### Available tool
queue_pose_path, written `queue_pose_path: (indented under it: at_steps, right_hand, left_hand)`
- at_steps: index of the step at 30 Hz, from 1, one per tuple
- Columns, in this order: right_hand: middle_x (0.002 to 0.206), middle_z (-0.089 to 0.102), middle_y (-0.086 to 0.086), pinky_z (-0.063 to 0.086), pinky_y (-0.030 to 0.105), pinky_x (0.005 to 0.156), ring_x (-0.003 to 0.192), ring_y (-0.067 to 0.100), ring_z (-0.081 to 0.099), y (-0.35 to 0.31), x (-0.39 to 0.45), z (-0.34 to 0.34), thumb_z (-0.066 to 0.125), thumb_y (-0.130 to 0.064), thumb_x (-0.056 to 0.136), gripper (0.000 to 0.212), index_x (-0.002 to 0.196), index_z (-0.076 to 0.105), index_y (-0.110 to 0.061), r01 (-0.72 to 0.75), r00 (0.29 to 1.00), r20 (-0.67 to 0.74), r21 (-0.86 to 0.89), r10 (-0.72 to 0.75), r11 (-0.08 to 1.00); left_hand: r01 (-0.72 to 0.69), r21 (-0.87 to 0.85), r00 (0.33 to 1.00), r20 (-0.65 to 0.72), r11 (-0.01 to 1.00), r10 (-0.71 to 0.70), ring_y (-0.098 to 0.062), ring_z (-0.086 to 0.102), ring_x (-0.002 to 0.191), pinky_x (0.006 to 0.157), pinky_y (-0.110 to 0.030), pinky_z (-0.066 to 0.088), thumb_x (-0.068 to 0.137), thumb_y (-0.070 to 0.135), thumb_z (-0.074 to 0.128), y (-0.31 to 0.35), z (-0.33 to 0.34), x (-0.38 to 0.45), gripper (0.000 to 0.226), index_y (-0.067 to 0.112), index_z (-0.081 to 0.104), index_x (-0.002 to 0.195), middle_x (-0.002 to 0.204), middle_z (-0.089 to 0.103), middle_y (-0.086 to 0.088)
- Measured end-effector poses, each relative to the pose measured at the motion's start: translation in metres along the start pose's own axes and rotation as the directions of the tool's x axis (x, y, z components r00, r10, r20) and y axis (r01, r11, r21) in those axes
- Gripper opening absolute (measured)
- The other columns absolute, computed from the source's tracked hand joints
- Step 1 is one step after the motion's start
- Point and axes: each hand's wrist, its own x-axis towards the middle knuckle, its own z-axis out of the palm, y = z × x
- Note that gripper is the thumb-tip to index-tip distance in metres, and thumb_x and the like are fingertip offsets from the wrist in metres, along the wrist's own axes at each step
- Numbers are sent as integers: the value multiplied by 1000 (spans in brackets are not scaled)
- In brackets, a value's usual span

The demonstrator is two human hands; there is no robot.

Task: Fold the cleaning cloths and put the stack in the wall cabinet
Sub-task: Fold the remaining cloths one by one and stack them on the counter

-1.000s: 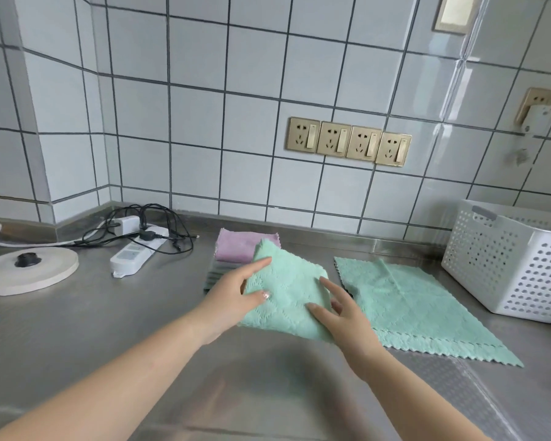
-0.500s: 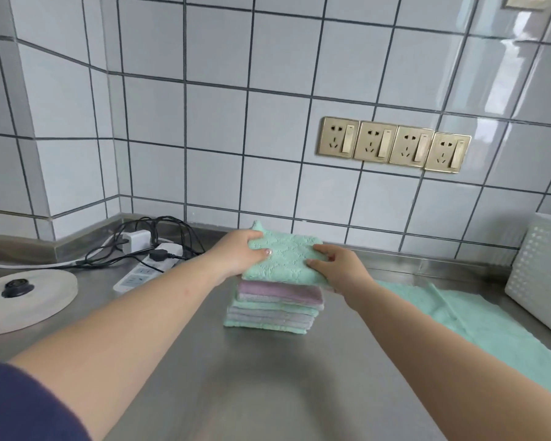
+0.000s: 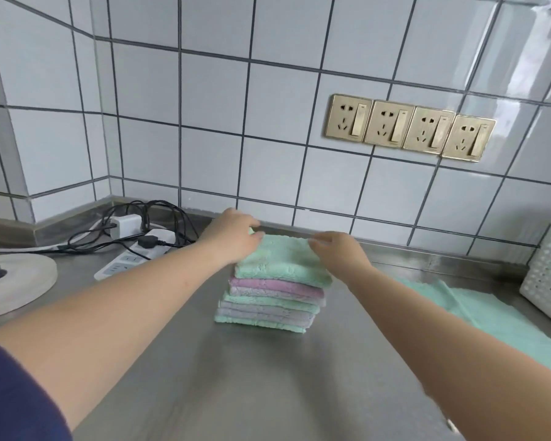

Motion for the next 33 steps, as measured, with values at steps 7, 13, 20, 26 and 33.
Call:
queue_pose_path:
  at_steps: [7, 13, 20, 26, 33]
  right_hand:
    - [130, 58, 2, 41, 45, 101, 116, 28, 53, -14, 29, 45, 33, -27, 93, 39, 125, 56, -32, 232, 961, 231, -376, -152, 897]
    - [156, 21, 0, 15, 53, 115, 144, 23, 14, 11, 32, 61, 22, -42, 94, 55, 147, 22, -27, 130, 968, 246, -361, -40, 923]
    - [158, 17, 0, 15, 49, 116, 145, 21, 12, 15, 28, 66, 25, -45, 94, 57, 148, 20, -28, 93, 978, 204, -301, -31, 949]
    - [144, 43, -1, 22, 45, 113, 134, 20, 37, 11, 5, 43, 40, -44, 94, 45, 135, 47, -26, 112, 979, -155, -149, -135, 982]
    - [137, 49, -3, 22, 47, 113, 134, 19, 36, 59, -40, -18, 41, -52, 93, 47, 131, 50, -26, 95, 976, -174, -217, -134, 971]
  left_hand:
    - [-37, 90, 975, 224, 995, 16, -27, 56, 105, 94, -39, 42, 95, 15, 28, 29, 40, 13, 37, 15, 54, 122, 123, 59, -12]
    - [45, 161, 945, 314, 986, -94, -28, 4, 146, 119, -44, 10, 96, 43, 23, 4, 54, 15, 58, 23, 11, 149, 158, 4, -10]
    - [82, 112, 950, 292, 990, -112, -25, 6, 146, 118, -47, 13, 94, 46, 26, 2, 56, 13, 60, 27, 12, 149, 158, 5, -8]
    - [9, 117, 999, 38, 993, -13, -24, 32, 137, 117, -48, 17, 94, 35, 37, 20, 35, -6, 49, 22, 36, 141, 149, 36, -5]
    - [-113, -77, 984, -145, 991, 101, -22, 34, 135, 114, -33, 17, 93, 29, 47, 74, 29, -48, 42, 23, 45, 135, 143, 43, -1]
